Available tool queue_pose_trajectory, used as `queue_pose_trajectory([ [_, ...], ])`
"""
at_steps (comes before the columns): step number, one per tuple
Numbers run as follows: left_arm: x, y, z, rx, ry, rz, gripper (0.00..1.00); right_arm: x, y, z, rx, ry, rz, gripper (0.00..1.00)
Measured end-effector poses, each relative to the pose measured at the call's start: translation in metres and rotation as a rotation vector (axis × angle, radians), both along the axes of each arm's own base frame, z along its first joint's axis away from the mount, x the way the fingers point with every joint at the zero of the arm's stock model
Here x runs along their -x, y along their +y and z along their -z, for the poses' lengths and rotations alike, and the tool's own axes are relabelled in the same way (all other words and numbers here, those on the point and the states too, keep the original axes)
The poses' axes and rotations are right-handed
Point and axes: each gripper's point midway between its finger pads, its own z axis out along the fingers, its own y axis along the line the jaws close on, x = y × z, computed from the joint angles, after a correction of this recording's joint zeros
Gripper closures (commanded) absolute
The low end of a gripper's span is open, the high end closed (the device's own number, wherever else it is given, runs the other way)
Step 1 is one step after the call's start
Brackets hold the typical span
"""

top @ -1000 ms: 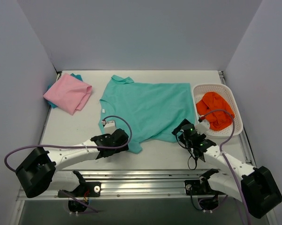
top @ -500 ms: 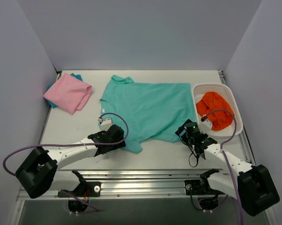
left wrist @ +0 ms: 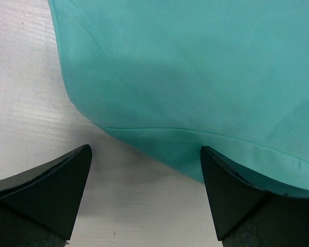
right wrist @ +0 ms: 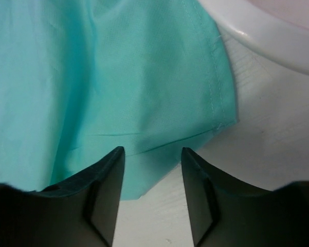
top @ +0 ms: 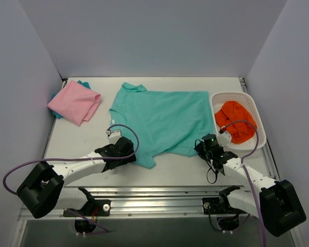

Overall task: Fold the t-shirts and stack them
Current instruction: Flatten the tshirt out

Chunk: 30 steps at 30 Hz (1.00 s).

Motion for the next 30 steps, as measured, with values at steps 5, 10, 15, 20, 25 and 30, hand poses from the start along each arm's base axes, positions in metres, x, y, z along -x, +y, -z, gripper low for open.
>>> queue_pose_trajectory([
  [5, -0.002, 0.002, 0.000, 0.008, -0.007, -0.004, 0.04, 0.003, 0.000, 0.008, 0.009, 0.032, -0.004, 0.38],
  [10, -0.008, 0.004, -0.001, 0.020, -0.015, -0.018, 0.04, 0.003, 0.001, 0.015, 0.014, 0.052, -0.007, 0.52],
  [15, -0.012, 0.005, -0.002, 0.034, -0.025, -0.023, 0.04, 0.000, 0.003, 0.023, 0.016, 0.065, -0.016, 1.00],
  [20, -0.014, 0.005, -0.002, 0.048, -0.036, -0.020, 0.04, -0.011, 0.009, 0.025, 0.007, 0.050, -0.028, 1.00],
  [25, -0.016, 0.004, -0.003, 0.065, -0.044, -0.027, 0.44, -0.014, 0.011, 0.024, 0.001, 0.040, -0.033, 1.00],
  [30, -0.019, 0.001, 0.006, 0.064, -0.025, -0.018, 0.89, -0.008, 0.007, 0.023, 0.018, 0.062, -0.036, 1.00],
])
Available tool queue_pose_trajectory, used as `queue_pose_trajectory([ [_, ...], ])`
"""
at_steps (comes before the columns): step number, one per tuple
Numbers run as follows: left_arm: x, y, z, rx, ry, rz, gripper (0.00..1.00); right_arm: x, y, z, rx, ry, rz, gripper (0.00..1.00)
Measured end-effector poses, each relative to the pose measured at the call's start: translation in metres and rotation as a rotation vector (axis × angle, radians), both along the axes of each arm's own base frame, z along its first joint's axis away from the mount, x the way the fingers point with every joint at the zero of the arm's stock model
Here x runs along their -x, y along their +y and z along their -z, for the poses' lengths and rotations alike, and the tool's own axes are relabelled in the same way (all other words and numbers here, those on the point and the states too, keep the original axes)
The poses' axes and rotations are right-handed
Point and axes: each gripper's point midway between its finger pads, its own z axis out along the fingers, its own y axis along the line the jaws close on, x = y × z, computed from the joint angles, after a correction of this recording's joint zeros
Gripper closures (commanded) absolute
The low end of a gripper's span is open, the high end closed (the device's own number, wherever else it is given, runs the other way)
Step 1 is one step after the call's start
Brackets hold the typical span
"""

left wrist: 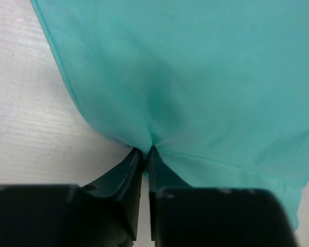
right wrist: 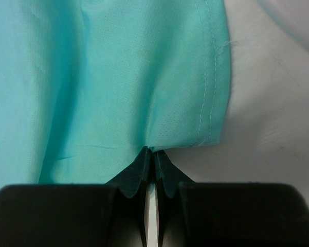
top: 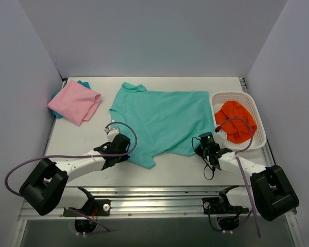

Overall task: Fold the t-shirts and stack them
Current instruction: Flatten the tshirt out

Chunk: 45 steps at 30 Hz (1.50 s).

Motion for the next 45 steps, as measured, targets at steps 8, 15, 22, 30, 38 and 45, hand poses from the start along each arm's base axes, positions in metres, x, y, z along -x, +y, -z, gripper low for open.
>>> queue_pose_trajectory([
  [8, -0.020, -0.011, -0.002, 0.000, -0.008, -0.011, 0.98, -0.005, -0.012, -0.026, 0.005, -0.045, 0.024, 1.00],
  [15, -0.046, 0.043, -0.033, -0.042, -0.042, -0.183, 0.98, -0.010, -0.050, -0.025, -0.046, -0.029, 0.120, 1.00],
  [22, -0.053, 0.065, -0.062, -0.012, -0.089, -0.257, 0.90, -0.007, -0.039, -0.017, -0.118, 0.013, 0.042, 1.00],
  [30, -0.050, 0.072, -0.060, 0.010, -0.044, -0.250, 0.05, -0.002, -0.044, -0.017, -0.107, 0.027, 0.033, 0.38],
  [38, -0.026, 0.057, -0.091, 0.106, -0.092, -0.170, 0.07, 0.006, -0.041, -0.056, -0.104, -0.094, 0.006, 0.21],
  [45, 0.016, 0.022, -0.107, 0.206, -0.141, -0.034, 0.11, 0.016, -0.022, -0.059, -0.102, -0.092, -0.055, 0.23],
])
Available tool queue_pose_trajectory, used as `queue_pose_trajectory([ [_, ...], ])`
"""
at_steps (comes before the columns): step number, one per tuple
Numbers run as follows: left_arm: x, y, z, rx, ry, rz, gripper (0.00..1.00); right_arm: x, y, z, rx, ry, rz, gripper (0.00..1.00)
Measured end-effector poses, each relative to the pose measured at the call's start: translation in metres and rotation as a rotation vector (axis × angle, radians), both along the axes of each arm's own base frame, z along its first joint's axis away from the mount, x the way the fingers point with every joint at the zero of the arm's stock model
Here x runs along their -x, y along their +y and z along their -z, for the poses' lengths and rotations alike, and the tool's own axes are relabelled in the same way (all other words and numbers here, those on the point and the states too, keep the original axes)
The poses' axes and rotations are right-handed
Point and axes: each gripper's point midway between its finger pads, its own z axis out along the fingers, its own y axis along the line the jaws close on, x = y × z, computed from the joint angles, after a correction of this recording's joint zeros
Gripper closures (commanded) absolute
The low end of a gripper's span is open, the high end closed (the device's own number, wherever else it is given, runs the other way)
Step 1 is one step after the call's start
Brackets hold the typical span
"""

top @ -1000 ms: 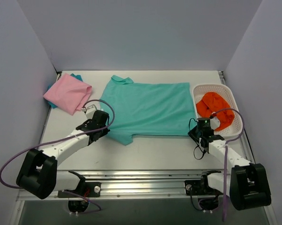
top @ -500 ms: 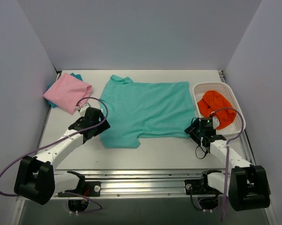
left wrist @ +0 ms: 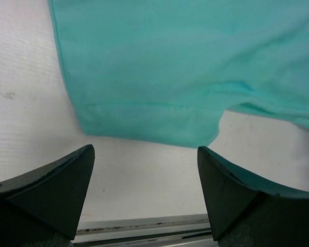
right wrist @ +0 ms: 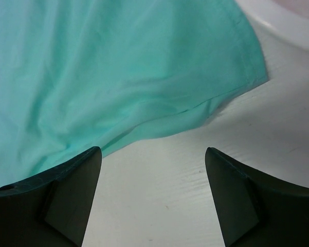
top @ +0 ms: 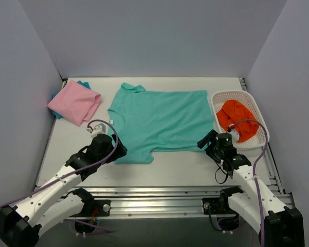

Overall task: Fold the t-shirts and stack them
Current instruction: Flatten the tshirt out

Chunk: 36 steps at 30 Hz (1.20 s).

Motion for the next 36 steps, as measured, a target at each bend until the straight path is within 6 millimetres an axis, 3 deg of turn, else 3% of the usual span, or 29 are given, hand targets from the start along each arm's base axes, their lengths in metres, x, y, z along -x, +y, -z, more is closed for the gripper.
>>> queue_pose_trajectory([
  [6, 0.047, -0.023, 0.053, -0.049, 0.139, 0.102, 0.12, 0.005, 0.018, 0.002, 0.009, 0.010, -0.044, 0.23],
  [10, 0.061, -0.021, 0.076, -0.082, 0.193, 0.092, 0.12, 0.006, 0.017, 0.008, 0.022, 0.029, -0.035, 0.23],
  [21, 0.050, -0.012, 0.101, -0.179, 0.213, -0.001, 0.14, 0.001, 0.014, 0.011, 0.043, 0.034, -0.018, 0.24],
  [27, 0.027, -0.017, 0.100, -0.192, 0.147, -0.065, 0.15, -0.001, 0.014, 0.018, 0.058, 0.052, -0.016, 0.24],
  [30, 0.017, -0.020, 0.100, -0.207, 0.130, -0.090, 0.30, -0.003, 0.014, 0.020, 0.062, 0.055, -0.016, 0.24],
  [31, 0.014, -0.021, 0.101, -0.208, 0.125, -0.097, 0.48, -0.004, 0.014, 0.021, 0.063, 0.056, -0.017, 0.24],
  [33, 0.012, -0.022, 0.102, -0.206, 0.121, -0.111, 0.70, -0.005, 0.014, 0.022, 0.066, 0.060, -0.018, 0.24],
  [34, 0.011, -0.021, 0.104, -0.212, 0.123, -0.114, 0.89, -0.006, 0.014, 0.023, 0.067, 0.060, -0.019, 0.24],
  [35, 0.011, -0.021, 0.105, -0.214, 0.123, -0.120, 0.97, -0.006, 0.014, 0.023, 0.068, 0.061, -0.019, 0.24],
  [36, 0.011, -0.020, 0.106, -0.219, 0.122, -0.121, 0.98, -0.007, 0.015, 0.023, 0.069, 0.061, -0.020, 0.24],
])
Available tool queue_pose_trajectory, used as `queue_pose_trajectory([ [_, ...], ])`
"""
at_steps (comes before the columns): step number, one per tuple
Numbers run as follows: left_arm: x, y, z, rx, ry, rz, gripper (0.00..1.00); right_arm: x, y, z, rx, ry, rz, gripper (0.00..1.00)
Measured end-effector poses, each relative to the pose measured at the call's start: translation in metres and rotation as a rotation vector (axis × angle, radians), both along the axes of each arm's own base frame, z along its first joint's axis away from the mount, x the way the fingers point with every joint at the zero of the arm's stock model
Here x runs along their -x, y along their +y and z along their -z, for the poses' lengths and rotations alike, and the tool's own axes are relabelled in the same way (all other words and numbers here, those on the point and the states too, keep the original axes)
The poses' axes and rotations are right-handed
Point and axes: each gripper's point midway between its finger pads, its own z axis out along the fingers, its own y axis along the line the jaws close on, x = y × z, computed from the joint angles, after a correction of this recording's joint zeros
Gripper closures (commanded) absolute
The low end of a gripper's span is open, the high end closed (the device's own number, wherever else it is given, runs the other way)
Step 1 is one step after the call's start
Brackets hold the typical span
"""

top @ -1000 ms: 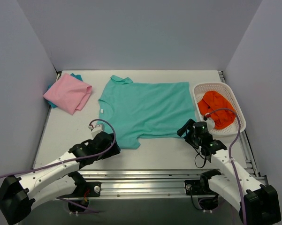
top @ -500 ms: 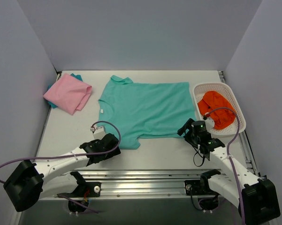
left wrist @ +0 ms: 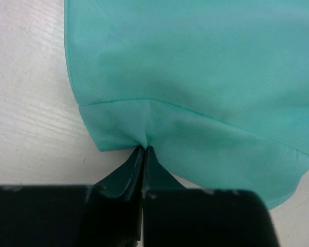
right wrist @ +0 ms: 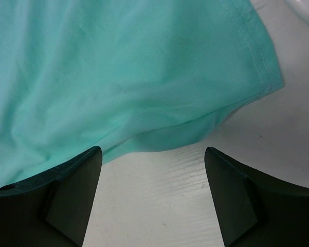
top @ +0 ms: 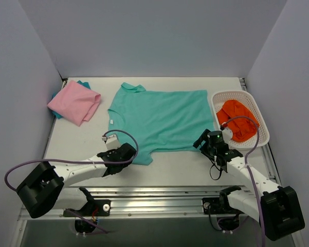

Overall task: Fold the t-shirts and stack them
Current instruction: Flatten the tshirt out

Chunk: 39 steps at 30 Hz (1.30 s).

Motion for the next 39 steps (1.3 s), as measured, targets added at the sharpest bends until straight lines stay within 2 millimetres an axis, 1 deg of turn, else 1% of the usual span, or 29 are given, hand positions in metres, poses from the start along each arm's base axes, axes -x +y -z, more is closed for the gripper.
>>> queue_pose_trajectory([
  [4, -0.002, 0.002, -0.001, -0.015, -0.005, -0.006, 0.98, -0.003, 0.001, 0.000, 0.002, -0.006, -0.003, 0.24],
  [6, -0.003, 0.002, -0.006, -0.026, -0.005, -0.002, 0.98, -0.004, 0.001, 0.001, 0.004, -0.007, -0.005, 0.24],
  [7, -0.005, 0.000, -0.012, -0.029, -0.009, 0.003, 0.98, -0.004, 0.001, 0.001, 0.007, -0.007, -0.005, 0.24],
  [9, -0.011, -0.004, -0.030, -0.029, -0.030, 0.019, 0.98, -0.005, 0.000, 0.002, 0.011, -0.007, -0.006, 0.24],
  [11, -0.023, -0.012, -0.057, -0.007, -0.080, 0.029, 0.98, -0.006, 0.001, 0.002, 0.011, -0.010, -0.007, 0.24],
  [13, -0.040, -0.016, -0.086, 0.018, -0.138, 0.028, 0.96, -0.007, 0.001, 0.002, 0.012, -0.012, -0.009, 0.24],
  [14, -0.051, -0.015, -0.099, 0.031, -0.166, 0.021, 0.92, -0.008, 0.001, 0.003, 0.012, -0.012, -0.009, 0.24],
  [15, -0.064, -0.011, -0.110, 0.038, -0.189, 0.005, 0.83, -0.009, 0.002, 0.004, 0.012, -0.010, -0.010, 0.24],
  [16, -0.078, -0.006, -0.116, 0.046, -0.203, -0.012, 0.49, -0.009, 0.002, 0.005, 0.013, -0.008, -0.010, 0.24],
  [17, -0.093, 0.002, -0.119, 0.050, -0.209, -0.030, 0.30, -0.010, 0.002, 0.006, 0.014, -0.005, -0.011, 0.24],
  [18, -0.110, 0.010, -0.115, 0.043, -0.205, -0.052, 0.22, -0.010, 0.002, 0.006, 0.015, -0.003, -0.012, 0.24],
  [19, -0.125, 0.016, -0.110, 0.038, -0.199, -0.068, 0.18, -0.010, 0.002, 0.006, 0.015, -0.005, -0.013, 0.24],
  [20, -0.140, 0.021, -0.100, 0.026, -0.178, -0.081, 0.17, -0.011, 0.002, 0.006, 0.015, -0.007, -0.013, 0.24],
  [21, -0.155, 0.024, -0.082, 0.004, -0.141, -0.081, 0.17, -0.011, 0.002, 0.005, 0.014, -0.009, -0.013, 0.24],
  [22, -0.164, 0.023, -0.066, -0.014, -0.104, -0.073, 0.17, -0.011, 0.002, 0.005, 0.014, -0.010, -0.013, 0.24],
  [23, -0.170, 0.021, -0.048, -0.031, -0.060, -0.065, 0.17, -0.011, 0.003, 0.004, 0.013, -0.013, -0.013, 0.24],
  [24, -0.172, 0.018, -0.033, -0.043, -0.023, -0.052, 0.17, -0.012, 0.003, 0.002, 0.011, -0.018, -0.013, 0.24],
  [25, -0.168, 0.017, -0.020, -0.055, 0.010, -0.039, 0.17, -0.012, 0.003, 0.000, 0.009, -0.025, -0.013, 0.24],
  [26, -0.160, 0.017, -0.011, -0.069, 0.036, -0.027, 0.17, -0.012, 0.003, -0.003, 0.007, -0.034, -0.012, 0.24],
  [27, -0.152, 0.016, -0.010, -0.083, 0.037, -0.020, 0.17, -0.012, 0.003, -0.006, 0.004, -0.044, -0.012, 0.24],
  [29, -0.136, 0.009, -0.021, -0.081, 0.020, 0.009, 0.17, -0.013, 0.003, -0.012, -0.003, -0.068, -0.012, 0.24],
  [31, -0.115, 0.002, -0.045, -0.067, -0.028, 0.036, 0.17, -0.014, 0.003, -0.017, -0.006, -0.085, -0.010, 0.24],
  [32, -0.105, -0.003, -0.061, -0.054, -0.061, 0.052, 0.17, -0.015, 0.003, -0.018, -0.007, -0.088, -0.009, 0.24],
  [33, -0.094, -0.008, -0.083, -0.027, -0.112, 0.067, 0.17, -0.015, 0.003, -0.018, -0.006, -0.088, -0.009, 0.25],
  [35, -0.078, -0.011, -0.120, 0.018, -0.198, 0.076, 0.17, -0.014, 0.003, -0.017, -0.004, -0.085, -0.010, 0.25],
  [37, -0.064, -0.009, -0.151, 0.062, -0.273, 0.072, 0.17, -0.014, 0.004, -0.016, -0.004, -0.081, -0.013, 0.25],
  [39, -0.050, -0.001, -0.169, 0.093, -0.319, 0.061, 0.17, -0.014, 0.004, -0.013, -0.002, -0.074, -0.016, 0.25],
])
